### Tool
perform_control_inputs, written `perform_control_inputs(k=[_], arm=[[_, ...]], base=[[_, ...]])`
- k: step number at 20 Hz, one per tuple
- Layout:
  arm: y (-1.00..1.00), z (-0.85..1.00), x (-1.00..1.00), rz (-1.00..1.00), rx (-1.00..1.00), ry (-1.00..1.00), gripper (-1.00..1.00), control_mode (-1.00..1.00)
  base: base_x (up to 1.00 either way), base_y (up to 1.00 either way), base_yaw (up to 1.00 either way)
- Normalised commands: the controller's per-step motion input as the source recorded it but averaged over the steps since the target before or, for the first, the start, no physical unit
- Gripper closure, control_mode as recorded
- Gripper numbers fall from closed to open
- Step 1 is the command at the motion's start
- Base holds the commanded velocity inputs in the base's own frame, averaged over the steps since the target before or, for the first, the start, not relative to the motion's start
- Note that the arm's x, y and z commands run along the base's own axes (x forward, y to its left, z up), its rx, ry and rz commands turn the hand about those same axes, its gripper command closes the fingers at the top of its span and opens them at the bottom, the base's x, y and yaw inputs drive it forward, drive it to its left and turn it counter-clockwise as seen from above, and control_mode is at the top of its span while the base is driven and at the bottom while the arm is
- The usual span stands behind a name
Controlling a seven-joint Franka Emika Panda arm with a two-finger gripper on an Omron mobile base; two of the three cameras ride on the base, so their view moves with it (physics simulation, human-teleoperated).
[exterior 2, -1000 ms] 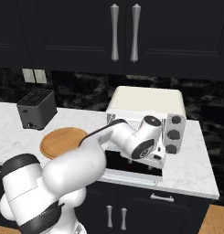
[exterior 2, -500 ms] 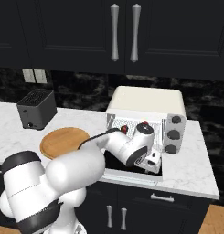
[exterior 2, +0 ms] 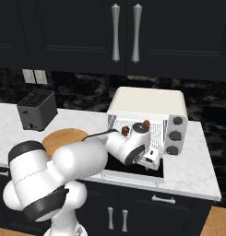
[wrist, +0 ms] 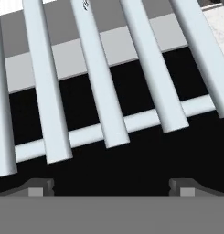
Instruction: Pick up the kebab skewer and baguette bread, and place them inside the toaster oven. Close the toaster oven door and start by setting the timer.
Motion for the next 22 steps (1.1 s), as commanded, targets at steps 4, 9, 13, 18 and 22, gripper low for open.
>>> perform_control_inputs(k=[4,9,13,18,22], arm=[[0.00,0.00,0.13,-0.02,0.00,0.00,-1.00,-1.00],[0.00,0.00,0.14,-0.01,0.00,0.00,-1.00,-1.00],[0.00,0.00,0.01,-0.04,0.00,0.00,-1.00,-1.00],[0.00,0.03,0.32,-0.11,0.00,-0.01,-1.00,-1.00],[0.05,0.01,0.53,-0.14,0.00,-0.06,-1.00,-1.00]], base=[[0.00,0.00,0.00],[0.00,0.00,0.00],[0.00,0.00,0.00],[0.00,0.00,0.00],[0.00,0.00,0.00]])
